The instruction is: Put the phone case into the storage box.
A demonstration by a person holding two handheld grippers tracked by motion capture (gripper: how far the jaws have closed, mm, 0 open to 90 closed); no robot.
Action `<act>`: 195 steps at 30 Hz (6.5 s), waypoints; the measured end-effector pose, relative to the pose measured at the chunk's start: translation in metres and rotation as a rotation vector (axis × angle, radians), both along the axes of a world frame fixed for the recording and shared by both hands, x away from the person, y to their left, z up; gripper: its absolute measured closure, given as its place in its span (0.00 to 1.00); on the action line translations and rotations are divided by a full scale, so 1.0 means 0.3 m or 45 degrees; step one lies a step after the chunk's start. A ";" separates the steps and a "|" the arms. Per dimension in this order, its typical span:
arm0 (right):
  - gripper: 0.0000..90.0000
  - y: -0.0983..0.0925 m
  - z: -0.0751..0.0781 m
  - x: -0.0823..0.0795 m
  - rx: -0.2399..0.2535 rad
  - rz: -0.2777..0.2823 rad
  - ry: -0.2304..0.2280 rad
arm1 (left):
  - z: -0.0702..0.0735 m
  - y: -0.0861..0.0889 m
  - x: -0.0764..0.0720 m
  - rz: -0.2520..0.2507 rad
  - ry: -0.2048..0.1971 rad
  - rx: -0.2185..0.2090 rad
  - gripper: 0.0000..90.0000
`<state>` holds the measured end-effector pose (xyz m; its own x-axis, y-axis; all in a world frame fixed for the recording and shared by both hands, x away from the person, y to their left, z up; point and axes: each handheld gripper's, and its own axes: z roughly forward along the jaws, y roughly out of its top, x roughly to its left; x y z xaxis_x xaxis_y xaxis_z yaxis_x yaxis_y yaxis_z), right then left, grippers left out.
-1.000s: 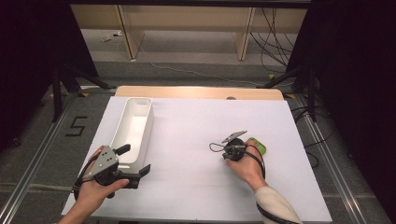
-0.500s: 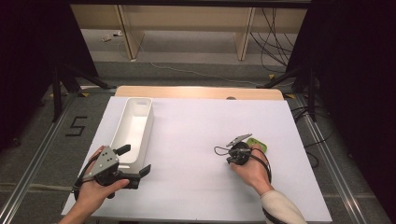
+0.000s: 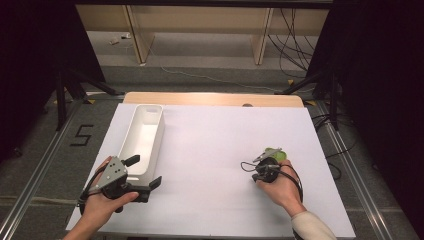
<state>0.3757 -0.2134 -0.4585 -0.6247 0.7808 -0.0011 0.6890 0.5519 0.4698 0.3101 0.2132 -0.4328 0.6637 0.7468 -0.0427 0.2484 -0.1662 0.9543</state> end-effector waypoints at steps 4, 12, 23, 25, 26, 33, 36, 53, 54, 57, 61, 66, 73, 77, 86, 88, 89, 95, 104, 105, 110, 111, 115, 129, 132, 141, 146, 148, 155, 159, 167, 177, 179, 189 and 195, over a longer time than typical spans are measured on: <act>1.00 -0.025 0.002 -0.013 -0.002 -0.009 0.005 | 0.001 -0.001 -0.001 0.000 0.000 -0.002 0.00; 1.00 -0.078 0.005 -0.037 0.003 -0.041 0.021 | 0.001 0.000 0.000 0.001 0.000 -0.001 0.00; 1.00 -0.154 0.014 -0.069 0.001 -0.082 0.032 | 0.000 0.000 0.000 0.000 0.000 0.000 0.00; 1.00 -0.168 0.016 -0.076 0.008 -0.100 0.040 | 0.000 0.000 0.000 0.000 0.000 -0.001 0.00; 1.00 -0.177 0.016 -0.078 0.004 -0.102 0.039 | 0.001 0.000 0.000 0.000 0.000 -0.002 0.00; 1.00 -0.233 0.017 -0.096 0.002 -0.144 0.052 | 0.000 -0.001 0.000 -0.001 0.000 -0.004 0.00; 1.00 -0.247 0.017 -0.099 -0.009 -0.157 0.053 | 0.001 -0.002 0.000 -0.003 -0.002 -0.003 0.00; 0.80 -0.272 0.083 -0.109 0.066 -0.188 -0.052 | 0.003 -0.001 0.004 -0.004 -0.001 -0.002 0.00; 0.77 -0.278 0.094 -0.109 0.090 -0.194 -0.083 | 0.003 -0.001 0.005 -0.004 -0.001 -0.001 0.00; 0.67 -0.301 0.122 -0.104 0.191 -0.203 -0.180 | 0.002 -0.004 0.007 -0.004 0.005 -0.002 0.00; 0.50 -0.324 0.147 -0.102 0.262 -0.256 -0.312 | 0.003 -0.006 0.009 -0.006 0.007 -0.005 0.00; 0.20 -0.344 0.163 -0.098 0.245 -0.296 -0.419 | 0.004 -0.006 0.010 -0.002 0.009 -0.005 0.00; 0.09 -0.365 0.171 -0.092 0.220 -0.302 -0.444 | 0.006 -0.006 0.011 0.000 0.004 0.003 0.00; 0.07 -0.362 0.173 -0.082 0.191 -0.310 -0.412 | 0.006 -0.005 0.006 -0.002 0.001 0.002 0.00; 0.03 -0.321 0.177 -0.028 0.084 -0.294 -0.287 | 0.005 0.003 0.003 -0.005 -0.001 -0.003 0.00; 0.04 -0.312 0.175 -0.011 0.060 -0.299 -0.257 | 0.006 0.002 0.002 -0.008 -0.004 -0.002 0.00; 0.04 -0.309 0.173 -0.001 0.043 -0.299 -0.238 | 0.006 0.002 0.001 -0.008 -0.005 -0.002 0.00; 0.04 -0.296 0.158 0.053 -0.054 -0.275 -0.115 | 0.006 -0.001 0.002 -0.012 -0.004 -0.003 0.00; 0.05 -0.276 0.124 0.104 -0.154 -0.244 -0.004 | 0.007 -0.003 0.002 -0.014 -0.003 -0.003 0.00; 0.05 -0.273 0.119 0.108 -0.161 -0.245 0.006 | 0.007 -0.003 0.002 -0.014 -0.004 -0.003 0.00; 0.05 -0.260 0.098 0.126 -0.190 -0.232 0.031 | 0.007 -0.003 0.003 -0.013 -0.003 -0.006 0.00; 0.05 -0.258 0.095 0.129 -0.199 -0.231 0.036 | 0.007 -0.003 0.003 -0.014 -0.003 -0.006 0.00; 0.05 -0.246 0.086 0.139 -0.217 -0.234 0.057 | 0.007 -0.004 0.003 -0.013 -0.002 -0.007 0.00; 0.05 -0.223 0.061 0.165 -0.261 -0.249 0.107 | 0.007 -0.004 0.002 -0.013 -0.004 -0.009 0.00; 0.05 -0.217 0.057 0.170 -0.267 -0.253 0.116 | 0.007 -0.004 0.002 -0.014 -0.004 -0.008 0.00; 0.05 -0.210 0.048 0.182 -0.275 -0.251 0.123 | 0.007 -0.004 0.002 -0.015 -0.004 -0.010 0.00; 0.05 -0.211 0.042 0.187 -0.278 -0.255 0.134 | 0.007 -0.004 0.002 -0.015 -0.003 -0.010 0.00; 0.05 -0.215 0.040 0.189 -0.283 -0.254 0.131 | 0.007 -0.005 0.001 -0.015 -0.004 -0.010 0.00; 0.07 -0.219 0.033 0.196 -0.289 -0.253 0.139 | 0.007 -0.005 0.001 -0.016 -0.004 -0.011 0.00; 0.07 -0.220 0.028 0.200 -0.290 -0.253 0.146 | 0.007 -0.005 0.001 -0.016 -0.004 -0.011 0.00; 0.07 -0.213 0.018 0.206 -0.306 -0.249 0.161 | 0.007 -0.005 0.001 -0.017 -0.005 -0.011 0.00; 0.10 -0.211 0.006 0.213 -0.309 -0.242 0.199 | 0.006 -0.005 0.001 -0.018 -0.003 -0.011 0.00; 0.11 -0.210 0.004 0.214 -0.309 -0.240 0.209 | 0.006 -0.005 0.001 -0.018 -0.003 -0.011 0.00; 0.13 -0.208 0.000 0.220 -0.310 -0.237 0.220 | 0.006 -0.005 0.001 -0.018 -0.003 -0.012 0.00; 0.13 -0.208 -0.001 0.221 -0.305 -0.250 0.227 | 0.006 -0.006 0.001 -0.020 -0.004 -0.012 0.00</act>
